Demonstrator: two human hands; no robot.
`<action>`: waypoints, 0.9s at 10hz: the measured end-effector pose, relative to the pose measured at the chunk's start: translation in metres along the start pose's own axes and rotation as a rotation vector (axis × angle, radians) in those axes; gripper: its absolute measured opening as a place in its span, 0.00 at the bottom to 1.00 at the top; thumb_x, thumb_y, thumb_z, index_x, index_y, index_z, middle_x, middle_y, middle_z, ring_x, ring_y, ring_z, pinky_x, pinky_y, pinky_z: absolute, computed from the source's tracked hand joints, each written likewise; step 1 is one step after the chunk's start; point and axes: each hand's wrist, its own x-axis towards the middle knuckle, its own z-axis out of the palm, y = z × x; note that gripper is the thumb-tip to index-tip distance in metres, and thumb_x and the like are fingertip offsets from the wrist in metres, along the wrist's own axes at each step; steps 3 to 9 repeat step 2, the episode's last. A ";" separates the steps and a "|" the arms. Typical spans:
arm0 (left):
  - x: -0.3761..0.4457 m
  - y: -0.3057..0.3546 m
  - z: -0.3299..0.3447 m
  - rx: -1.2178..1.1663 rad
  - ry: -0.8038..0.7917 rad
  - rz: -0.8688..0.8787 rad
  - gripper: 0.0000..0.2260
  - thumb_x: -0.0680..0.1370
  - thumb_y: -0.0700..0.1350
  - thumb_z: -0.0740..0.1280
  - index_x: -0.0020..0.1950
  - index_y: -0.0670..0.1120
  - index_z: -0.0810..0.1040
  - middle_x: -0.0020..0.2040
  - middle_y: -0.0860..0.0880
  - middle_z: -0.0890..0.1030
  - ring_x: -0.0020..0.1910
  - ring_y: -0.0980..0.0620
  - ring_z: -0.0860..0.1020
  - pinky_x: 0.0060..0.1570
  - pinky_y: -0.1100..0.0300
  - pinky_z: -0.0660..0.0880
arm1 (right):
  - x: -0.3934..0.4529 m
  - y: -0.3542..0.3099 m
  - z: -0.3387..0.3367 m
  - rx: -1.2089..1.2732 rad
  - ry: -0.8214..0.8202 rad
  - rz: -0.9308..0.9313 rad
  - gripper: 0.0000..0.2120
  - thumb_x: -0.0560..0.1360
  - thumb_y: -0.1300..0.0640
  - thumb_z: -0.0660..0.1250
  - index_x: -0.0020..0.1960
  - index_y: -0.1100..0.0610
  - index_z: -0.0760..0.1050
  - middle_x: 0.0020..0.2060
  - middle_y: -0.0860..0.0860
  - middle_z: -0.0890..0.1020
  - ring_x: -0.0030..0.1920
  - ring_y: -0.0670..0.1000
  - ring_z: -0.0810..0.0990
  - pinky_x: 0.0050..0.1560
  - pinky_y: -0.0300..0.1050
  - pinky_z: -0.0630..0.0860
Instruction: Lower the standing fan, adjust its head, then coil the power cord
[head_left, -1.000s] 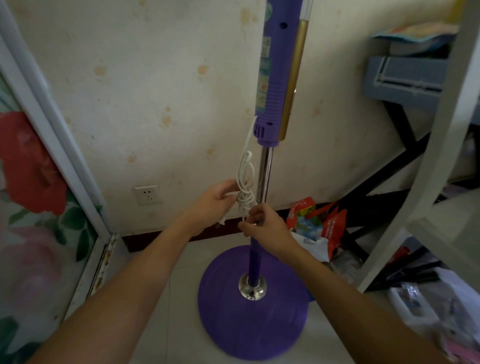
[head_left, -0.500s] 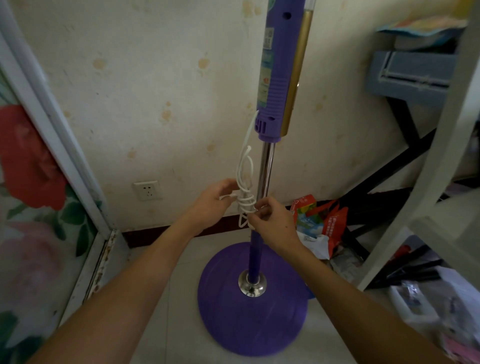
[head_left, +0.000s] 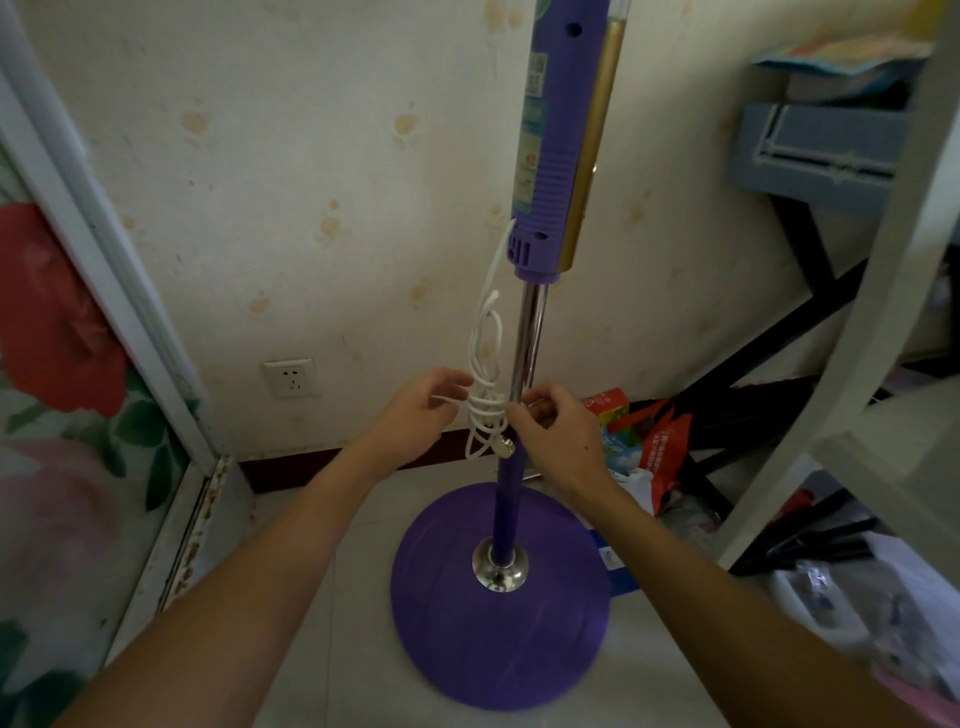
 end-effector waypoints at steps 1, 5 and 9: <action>-0.003 -0.004 -0.001 -0.023 -0.001 -0.029 0.13 0.82 0.39 0.62 0.64 0.52 0.75 0.60 0.52 0.78 0.58 0.55 0.77 0.44 0.61 0.75 | -0.001 0.001 -0.002 -0.012 -0.013 0.010 0.10 0.71 0.43 0.70 0.47 0.47 0.77 0.38 0.48 0.83 0.38 0.45 0.82 0.36 0.36 0.79; -0.005 0.009 -0.018 -0.083 0.066 -0.074 0.13 0.82 0.38 0.62 0.63 0.52 0.75 0.60 0.51 0.79 0.57 0.54 0.77 0.43 0.62 0.75 | 0.002 -0.020 -0.011 -0.052 0.031 0.041 0.05 0.74 0.50 0.72 0.47 0.49 0.78 0.39 0.46 0.83 0.38 0.41 0.81 0.36 0.32 0.74; -0.005 0.009 -0.018 -0.083 0.066 -0.074 0.13 0.82 0.38 0.62 0.63 0.52 0.75 0.60 0.51 0.79 0.57 0.54 0.77 0.43 0.62 0.75 | 0.002 -0.020 -0.011 -0.052 0.031 0.041 0.05 0.74 0.50 0.72 0.47 0.49 0.78 0.39 0.46 0.83 0.38 0.41 0.81 0.36 0.32 0.74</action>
